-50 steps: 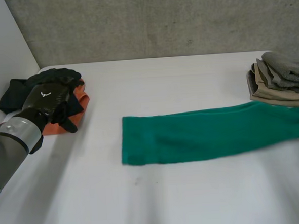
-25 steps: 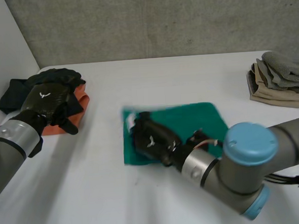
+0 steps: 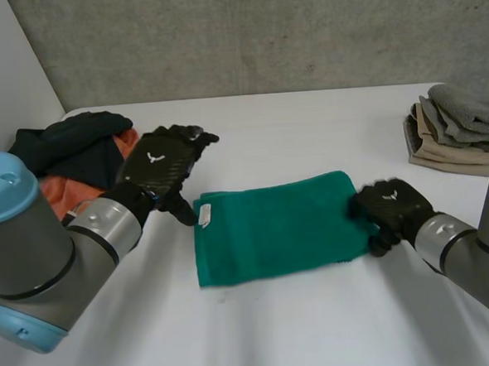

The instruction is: Fold the laundry.

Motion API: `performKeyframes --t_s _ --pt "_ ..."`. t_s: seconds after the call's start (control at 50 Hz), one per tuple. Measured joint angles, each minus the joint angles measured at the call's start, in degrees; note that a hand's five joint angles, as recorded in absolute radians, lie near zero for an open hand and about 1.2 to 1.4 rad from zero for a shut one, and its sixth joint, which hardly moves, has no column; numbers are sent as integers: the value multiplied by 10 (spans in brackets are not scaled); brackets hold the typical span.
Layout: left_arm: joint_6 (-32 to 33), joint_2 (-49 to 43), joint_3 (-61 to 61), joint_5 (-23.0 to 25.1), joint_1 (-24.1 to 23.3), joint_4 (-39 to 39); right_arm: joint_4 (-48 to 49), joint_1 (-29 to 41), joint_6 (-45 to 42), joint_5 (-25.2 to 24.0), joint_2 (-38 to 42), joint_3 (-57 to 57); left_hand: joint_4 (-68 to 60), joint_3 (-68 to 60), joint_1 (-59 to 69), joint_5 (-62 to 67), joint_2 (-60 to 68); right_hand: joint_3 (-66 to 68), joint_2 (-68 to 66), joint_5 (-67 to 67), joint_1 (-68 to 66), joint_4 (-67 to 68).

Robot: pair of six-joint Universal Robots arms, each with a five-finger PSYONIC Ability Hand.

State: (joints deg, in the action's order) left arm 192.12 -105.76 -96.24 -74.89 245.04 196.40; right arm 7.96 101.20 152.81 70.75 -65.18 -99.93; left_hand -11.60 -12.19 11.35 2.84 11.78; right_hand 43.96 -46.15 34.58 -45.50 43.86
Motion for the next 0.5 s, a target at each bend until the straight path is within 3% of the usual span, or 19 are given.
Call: performKeyframes --t_s 0.06,0.16,0.28,0.42,0.46,0.5 --pt "1 -4 -2 -1 -6 -1 3 -14 -25 7 19 6 0 0 0 0 0 206 -194 195 -139 206" --pt "2 9 -8 -1 -1 -3 73 18 -20 43 -11 19 0 0 0 0 0 241 -215 223 -143 246" --pt "-1 39 -18 -1 20 -4 154 130 -4 54 -51 39 0 0 0 0 0 241 -215 233 -143 246" --pt "-11 65 -33 -3 48 -10 174 286 -38 5 28 89 0 0 0 0 0 240 -215 234 -153 245" --pt "-14 66 -34 -5 51 -14 157 307 -48 1 58 111 0 0 0 0 0 138 -112 143 -94 152" --pt "-17 66 -35 -9 52 -17 135 318 -52 5 83 135 0 0 0 0 0 -3 32 -11 55 2"
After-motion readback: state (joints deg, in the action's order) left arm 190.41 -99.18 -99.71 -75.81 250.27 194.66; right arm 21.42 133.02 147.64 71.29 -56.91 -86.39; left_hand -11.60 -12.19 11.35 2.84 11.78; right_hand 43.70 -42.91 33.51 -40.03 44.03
